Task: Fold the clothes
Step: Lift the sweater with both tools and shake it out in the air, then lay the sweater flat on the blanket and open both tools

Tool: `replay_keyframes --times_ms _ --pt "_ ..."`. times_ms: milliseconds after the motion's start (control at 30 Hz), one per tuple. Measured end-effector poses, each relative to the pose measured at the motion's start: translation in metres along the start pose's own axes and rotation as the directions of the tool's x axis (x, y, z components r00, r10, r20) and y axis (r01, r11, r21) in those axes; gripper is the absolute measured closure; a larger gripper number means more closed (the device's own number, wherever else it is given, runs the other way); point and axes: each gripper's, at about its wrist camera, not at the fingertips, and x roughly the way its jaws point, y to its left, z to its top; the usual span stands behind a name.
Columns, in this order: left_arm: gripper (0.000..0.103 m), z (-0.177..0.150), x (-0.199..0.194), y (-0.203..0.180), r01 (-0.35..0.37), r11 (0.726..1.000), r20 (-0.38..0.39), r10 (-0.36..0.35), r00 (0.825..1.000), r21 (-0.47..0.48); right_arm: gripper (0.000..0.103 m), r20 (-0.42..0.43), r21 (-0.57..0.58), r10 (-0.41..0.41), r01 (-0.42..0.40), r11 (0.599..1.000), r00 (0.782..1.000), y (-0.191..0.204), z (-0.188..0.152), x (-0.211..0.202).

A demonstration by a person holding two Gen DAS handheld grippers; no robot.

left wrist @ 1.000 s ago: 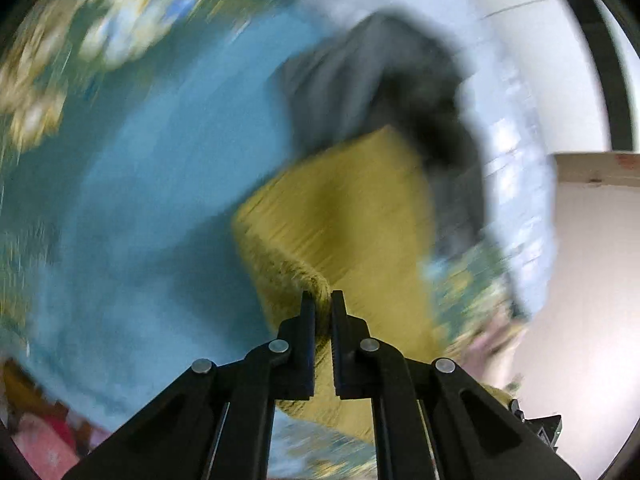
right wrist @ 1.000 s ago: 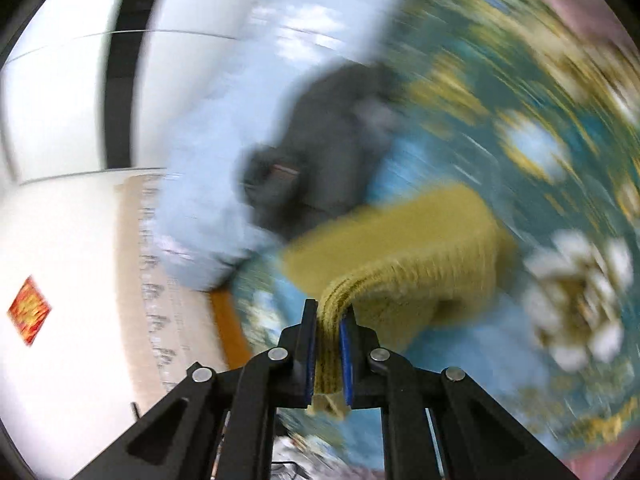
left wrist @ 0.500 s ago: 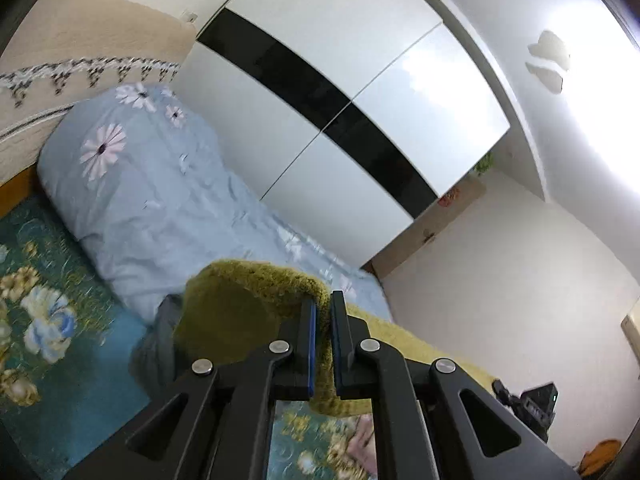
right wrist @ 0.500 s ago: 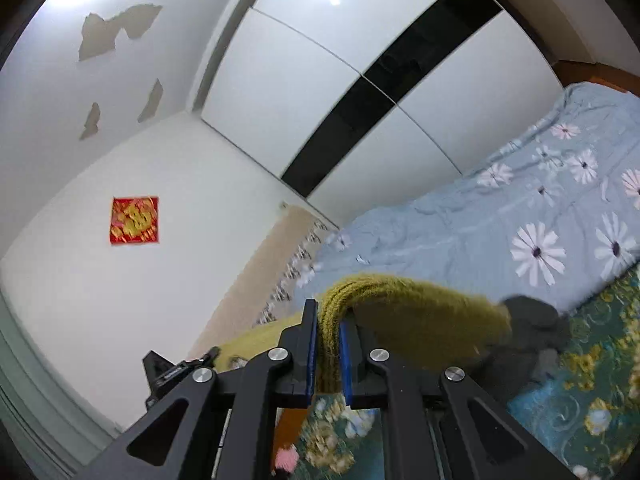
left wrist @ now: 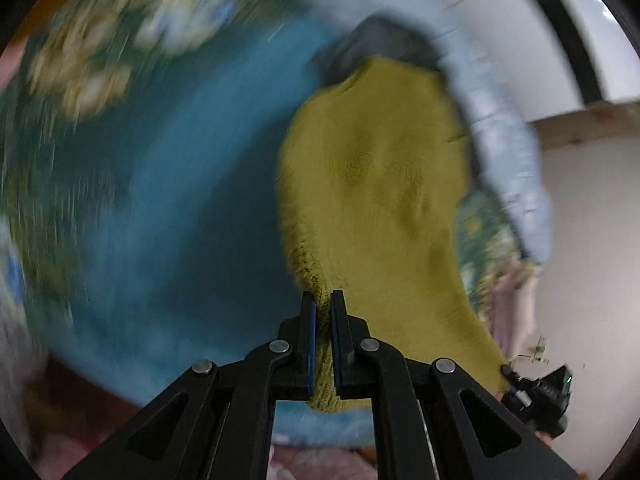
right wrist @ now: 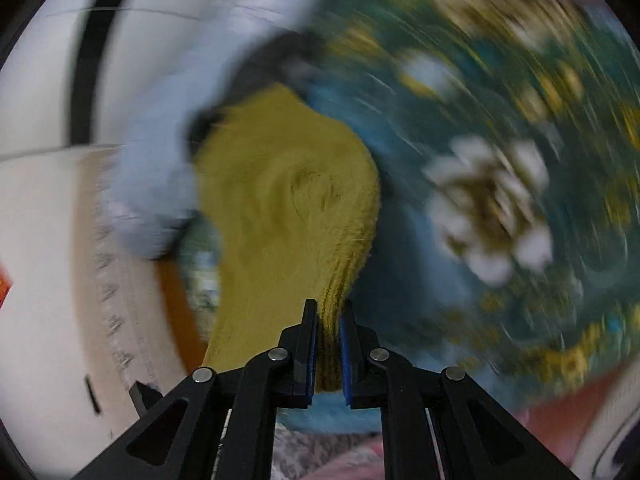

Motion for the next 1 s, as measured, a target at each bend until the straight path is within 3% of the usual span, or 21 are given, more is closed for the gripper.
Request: replay_keyframes --times_ms 67,167,367,800,1000 --pt "0.097 -0.014 0.027 0.016 -0.053 0.998 -0.05 0.051 0.997 -0.036 0.093 -0.036 0.042 -0.06 0.061 0.997 0.998 -0.015 -0.003 0.021" --pt "0.097 -0.031 0.041 0.031 -0.119 0.992 -0.081 0.115 0.99 -0.036 0.093 -0.062 0.014 -0.114 0.115 0.993 0.992 -0.024 -0.015 0.03" --pt "0.097 -0.041 0.045 0.055 -0.169 0.983 -0.113 0.161 0.981 -0.071 0.093 -0.085 0.03 -0.173 0.176 0.984 0.981 -0.056 -0.019 0.038" --pt "0.091 -0.034 0.059 0.067 -0.168 0.969 -0.112 0.149 0.982 -0.18 0.086 -0.058 0.079 -0.199 0.204 0.976 0.978 -0.078 -0.002 0.039" --pt "0.085 -0.016 0.065 0.054 -0.135 0.974 -0.07 0.125 0.99 -0.18 0.086 -0.042 -0.001 -0.208 0.208 0.978 0.977 -0.052 0.012 0.039"
